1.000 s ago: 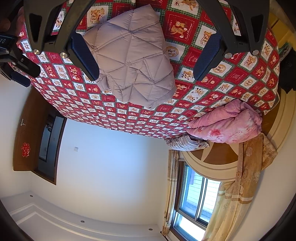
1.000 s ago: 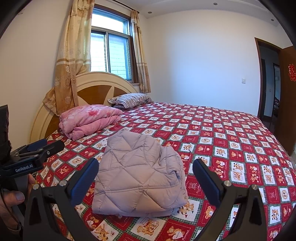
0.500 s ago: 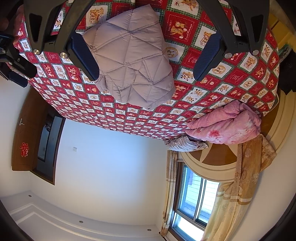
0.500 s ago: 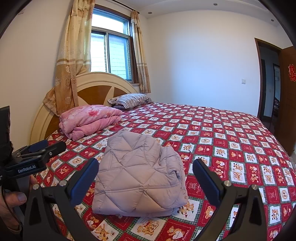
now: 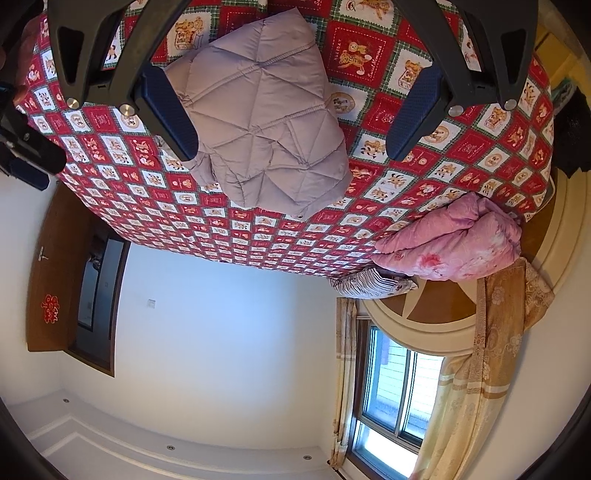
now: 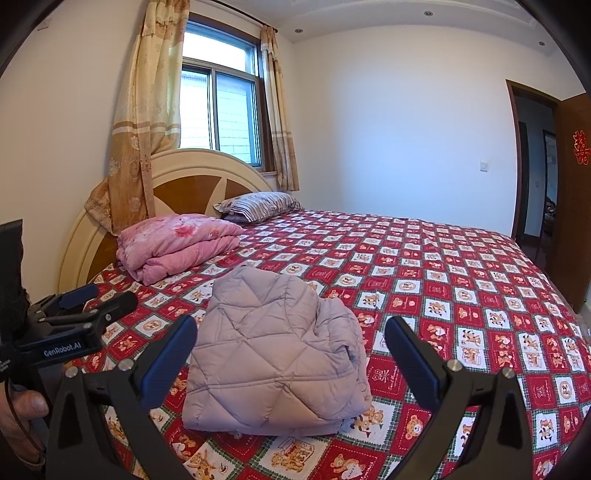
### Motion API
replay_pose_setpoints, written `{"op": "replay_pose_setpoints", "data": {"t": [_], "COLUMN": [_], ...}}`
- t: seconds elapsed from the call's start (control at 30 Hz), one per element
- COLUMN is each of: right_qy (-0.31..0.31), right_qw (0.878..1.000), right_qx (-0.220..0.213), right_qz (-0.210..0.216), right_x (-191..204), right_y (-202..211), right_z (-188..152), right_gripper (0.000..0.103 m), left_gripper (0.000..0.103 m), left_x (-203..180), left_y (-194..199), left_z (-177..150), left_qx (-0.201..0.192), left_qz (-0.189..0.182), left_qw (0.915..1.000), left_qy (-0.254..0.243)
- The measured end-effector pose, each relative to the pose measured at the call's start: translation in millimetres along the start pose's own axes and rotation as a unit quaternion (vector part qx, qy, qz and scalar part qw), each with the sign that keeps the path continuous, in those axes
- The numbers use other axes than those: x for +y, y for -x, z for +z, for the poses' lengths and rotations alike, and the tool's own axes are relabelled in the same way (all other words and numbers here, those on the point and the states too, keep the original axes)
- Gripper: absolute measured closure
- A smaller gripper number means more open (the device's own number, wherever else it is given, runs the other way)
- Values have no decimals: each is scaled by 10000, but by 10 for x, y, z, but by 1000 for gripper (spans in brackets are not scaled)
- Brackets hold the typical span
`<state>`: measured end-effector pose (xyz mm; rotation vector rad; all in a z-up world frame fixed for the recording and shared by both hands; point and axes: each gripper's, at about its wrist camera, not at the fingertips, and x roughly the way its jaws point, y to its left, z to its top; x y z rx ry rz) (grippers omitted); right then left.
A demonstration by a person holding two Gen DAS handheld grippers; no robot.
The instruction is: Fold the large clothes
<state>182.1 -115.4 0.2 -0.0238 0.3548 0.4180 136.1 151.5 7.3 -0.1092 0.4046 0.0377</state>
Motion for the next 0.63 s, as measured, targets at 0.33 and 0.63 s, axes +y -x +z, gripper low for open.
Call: {"op": "replay_pose_setpoints", "data": {"t": [0.33, 0.63], "right_qy": [47, 120], "right_qw": [10000, 9999], "right_qx": [-5, 54], "right_qz": [32, 59], "right_x": [8, 17], "right_y": [-2, -2], "right_z": [-6, -60], "right_gripper": [0, 0], "left_gripper": [1, 1], "left_x": [12, -41], "left_y": [-56, -76], "left_z": [-34, -80], "left_qx": [80, 13], "left_qz": [-1, 0], "left_qw": [10000, 9997], "left_qy": [-25, -258]}}
